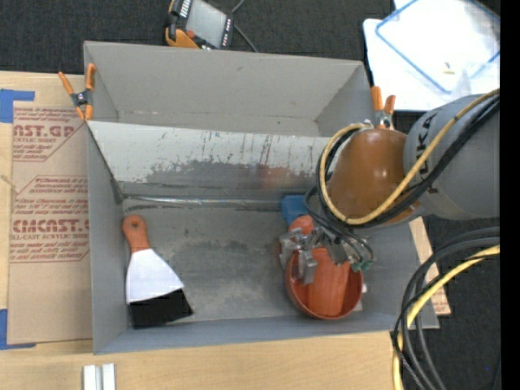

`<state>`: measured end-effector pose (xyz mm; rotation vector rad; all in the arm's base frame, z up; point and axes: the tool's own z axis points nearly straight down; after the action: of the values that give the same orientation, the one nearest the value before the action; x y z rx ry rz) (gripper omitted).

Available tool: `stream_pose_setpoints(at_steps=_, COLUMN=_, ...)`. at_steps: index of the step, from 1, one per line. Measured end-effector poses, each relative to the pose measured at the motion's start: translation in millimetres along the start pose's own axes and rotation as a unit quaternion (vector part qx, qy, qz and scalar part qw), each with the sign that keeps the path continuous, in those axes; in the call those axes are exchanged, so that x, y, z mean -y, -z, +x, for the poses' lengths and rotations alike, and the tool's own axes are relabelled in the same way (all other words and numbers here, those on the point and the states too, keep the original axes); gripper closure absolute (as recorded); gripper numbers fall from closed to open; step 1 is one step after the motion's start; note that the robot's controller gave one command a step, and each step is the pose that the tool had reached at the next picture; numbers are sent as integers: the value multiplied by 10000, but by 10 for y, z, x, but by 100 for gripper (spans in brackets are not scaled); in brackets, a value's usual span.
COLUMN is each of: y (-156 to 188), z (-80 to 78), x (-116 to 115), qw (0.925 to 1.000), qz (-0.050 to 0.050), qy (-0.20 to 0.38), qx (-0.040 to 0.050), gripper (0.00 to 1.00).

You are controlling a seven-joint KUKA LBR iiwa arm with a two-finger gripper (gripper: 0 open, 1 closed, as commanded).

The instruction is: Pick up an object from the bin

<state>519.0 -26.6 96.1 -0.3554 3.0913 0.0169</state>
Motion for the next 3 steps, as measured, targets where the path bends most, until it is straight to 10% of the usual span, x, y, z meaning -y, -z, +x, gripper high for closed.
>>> stream_pose_setpoints(at_steps=1, y=-123, z=-25, x=101, qw=9956, qz=-9, qy=942, qx=3, gripper=100)
stream_pose_setpoints(at_steps=2, y=456, z=-36, x=107, qw=9997, qz=-1, qy=245, qx=43, gripper=100)
stream_pose_setpoints(at_steps=3, y=704, z=-111, x=215, qw=9964, qz=-12, qy=852, qx=28, gripper=100)
